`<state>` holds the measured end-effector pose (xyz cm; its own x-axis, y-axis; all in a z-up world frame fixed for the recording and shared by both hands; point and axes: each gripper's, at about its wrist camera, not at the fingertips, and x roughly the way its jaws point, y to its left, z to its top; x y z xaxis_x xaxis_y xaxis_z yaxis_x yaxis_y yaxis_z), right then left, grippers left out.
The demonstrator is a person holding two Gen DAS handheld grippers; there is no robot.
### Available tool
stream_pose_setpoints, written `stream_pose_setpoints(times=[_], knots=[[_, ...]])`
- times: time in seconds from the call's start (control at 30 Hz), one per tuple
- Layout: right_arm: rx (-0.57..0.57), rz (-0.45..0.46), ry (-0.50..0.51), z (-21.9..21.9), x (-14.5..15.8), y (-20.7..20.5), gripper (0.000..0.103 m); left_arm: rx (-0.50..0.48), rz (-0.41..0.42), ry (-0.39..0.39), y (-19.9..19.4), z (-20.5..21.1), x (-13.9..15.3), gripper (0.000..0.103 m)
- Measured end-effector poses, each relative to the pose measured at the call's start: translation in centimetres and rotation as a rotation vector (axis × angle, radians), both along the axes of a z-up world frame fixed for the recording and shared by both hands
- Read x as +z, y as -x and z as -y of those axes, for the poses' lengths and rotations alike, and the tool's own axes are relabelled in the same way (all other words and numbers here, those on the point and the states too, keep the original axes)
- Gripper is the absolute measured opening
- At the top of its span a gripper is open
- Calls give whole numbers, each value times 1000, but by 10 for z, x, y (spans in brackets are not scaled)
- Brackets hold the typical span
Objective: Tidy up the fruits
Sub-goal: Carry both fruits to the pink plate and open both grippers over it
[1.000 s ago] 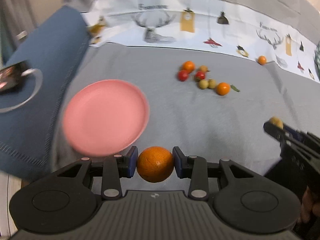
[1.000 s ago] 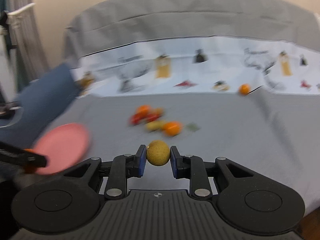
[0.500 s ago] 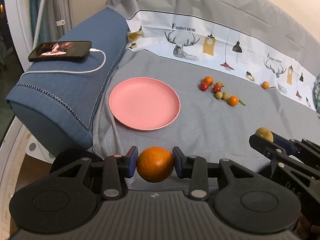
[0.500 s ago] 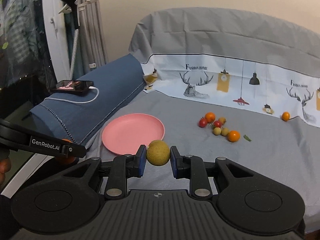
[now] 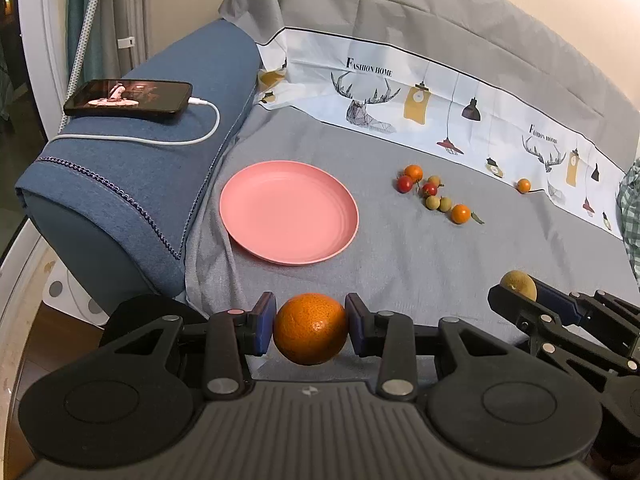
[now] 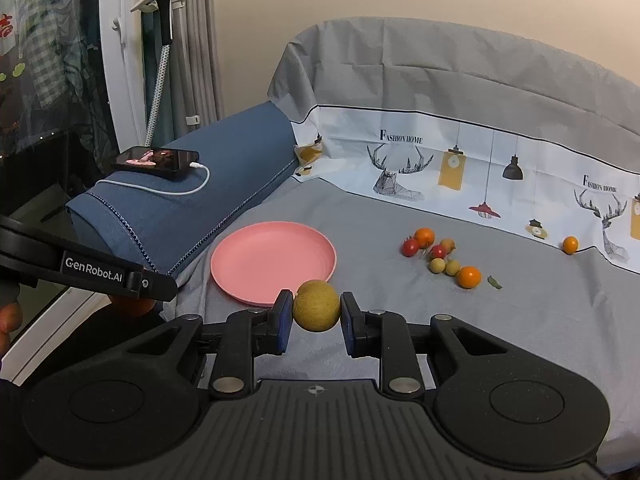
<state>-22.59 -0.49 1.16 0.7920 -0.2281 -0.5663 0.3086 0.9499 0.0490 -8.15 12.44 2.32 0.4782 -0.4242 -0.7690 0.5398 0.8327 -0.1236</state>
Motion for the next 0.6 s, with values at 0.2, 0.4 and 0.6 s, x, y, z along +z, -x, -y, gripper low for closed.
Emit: stream_pose_setpoints(times=[0.2, 0.4, 0.6], knots=[[-10, -19, -12, 5, -7, -3, 26, -2, -25, -7, -7, 4, -7, 42], [-11, -42, -10, 11, -14, -14, 26, 3, -49, -12, -21, 7, -14, 42], [-9, -65, -16, 21, -25, -36, 26, 13, -66, -24, -43, 18, -22, 42]])
